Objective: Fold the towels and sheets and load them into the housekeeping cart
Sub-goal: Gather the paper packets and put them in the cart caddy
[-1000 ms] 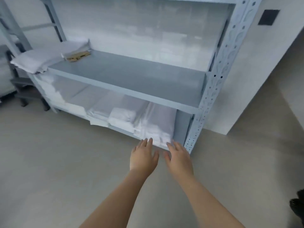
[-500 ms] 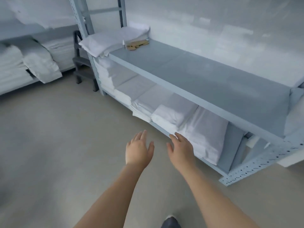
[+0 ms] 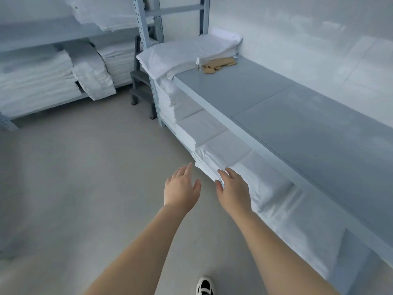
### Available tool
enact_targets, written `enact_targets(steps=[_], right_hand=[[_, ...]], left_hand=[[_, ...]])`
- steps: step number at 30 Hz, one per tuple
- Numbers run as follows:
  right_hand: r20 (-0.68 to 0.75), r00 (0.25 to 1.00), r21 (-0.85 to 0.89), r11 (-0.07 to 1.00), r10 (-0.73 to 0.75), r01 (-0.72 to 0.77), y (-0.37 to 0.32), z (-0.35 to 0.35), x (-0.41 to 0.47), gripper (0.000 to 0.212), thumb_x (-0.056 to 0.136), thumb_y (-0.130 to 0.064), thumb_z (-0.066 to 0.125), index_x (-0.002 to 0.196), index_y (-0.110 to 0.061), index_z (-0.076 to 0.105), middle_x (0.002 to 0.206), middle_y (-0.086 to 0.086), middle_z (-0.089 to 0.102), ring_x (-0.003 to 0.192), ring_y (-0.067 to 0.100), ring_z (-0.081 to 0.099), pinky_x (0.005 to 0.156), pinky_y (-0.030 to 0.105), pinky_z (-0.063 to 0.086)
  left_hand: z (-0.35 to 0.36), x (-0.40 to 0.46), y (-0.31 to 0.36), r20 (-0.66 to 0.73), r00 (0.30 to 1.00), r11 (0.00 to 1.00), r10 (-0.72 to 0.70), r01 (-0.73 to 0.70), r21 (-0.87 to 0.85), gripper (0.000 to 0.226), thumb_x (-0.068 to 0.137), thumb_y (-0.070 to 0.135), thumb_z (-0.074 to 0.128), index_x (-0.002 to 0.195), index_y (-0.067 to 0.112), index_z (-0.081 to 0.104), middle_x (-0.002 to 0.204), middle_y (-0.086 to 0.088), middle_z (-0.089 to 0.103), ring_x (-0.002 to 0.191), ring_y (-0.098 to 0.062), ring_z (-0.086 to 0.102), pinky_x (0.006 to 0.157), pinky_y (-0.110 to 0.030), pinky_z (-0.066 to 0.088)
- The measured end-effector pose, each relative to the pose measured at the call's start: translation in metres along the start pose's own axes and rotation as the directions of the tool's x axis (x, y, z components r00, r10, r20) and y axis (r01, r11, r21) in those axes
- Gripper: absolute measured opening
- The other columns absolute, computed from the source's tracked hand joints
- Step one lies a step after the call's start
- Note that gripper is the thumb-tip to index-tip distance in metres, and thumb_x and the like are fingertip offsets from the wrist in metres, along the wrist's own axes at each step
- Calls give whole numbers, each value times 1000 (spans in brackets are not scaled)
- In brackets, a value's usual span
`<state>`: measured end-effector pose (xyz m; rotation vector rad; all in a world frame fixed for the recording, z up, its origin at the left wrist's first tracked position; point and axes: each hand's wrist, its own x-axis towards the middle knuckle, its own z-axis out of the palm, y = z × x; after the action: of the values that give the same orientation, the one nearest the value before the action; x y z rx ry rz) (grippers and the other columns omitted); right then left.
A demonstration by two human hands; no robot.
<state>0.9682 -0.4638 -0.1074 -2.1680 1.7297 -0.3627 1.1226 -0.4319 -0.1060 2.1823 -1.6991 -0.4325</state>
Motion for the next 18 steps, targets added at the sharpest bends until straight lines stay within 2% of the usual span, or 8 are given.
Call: enact_targets(steps=[11, 18], right_hand=[[63, 991, 27, 993, -115, 113, -41, 15, 170, 43, 101, -30, 41, 142, -18, 43, 152, 4, 35, 139, 21, 32, 112, 36, 27], [40, 997, 27, 998, -65, 64, -86, 45, 291, 41, 101, -31, 41, 140, -19, 45, 151, 4, 36, 137, 21, 34, 110, 36, 30]], left_hand=[[-26, 155, -30, -51, 995, 996, -90, 90, 3, 59, 99, 40, 38, 152, 18, 23, 155, 1, 32, 143, -17, 26, 113, -37, 23], [-43, 279, -82, -15, 998, 998, -59, 59, -7, 58, 99, 39, 40, 151, 19, 23, 155, 0, 31, 143, -17, 26, 114, -36, 25]])
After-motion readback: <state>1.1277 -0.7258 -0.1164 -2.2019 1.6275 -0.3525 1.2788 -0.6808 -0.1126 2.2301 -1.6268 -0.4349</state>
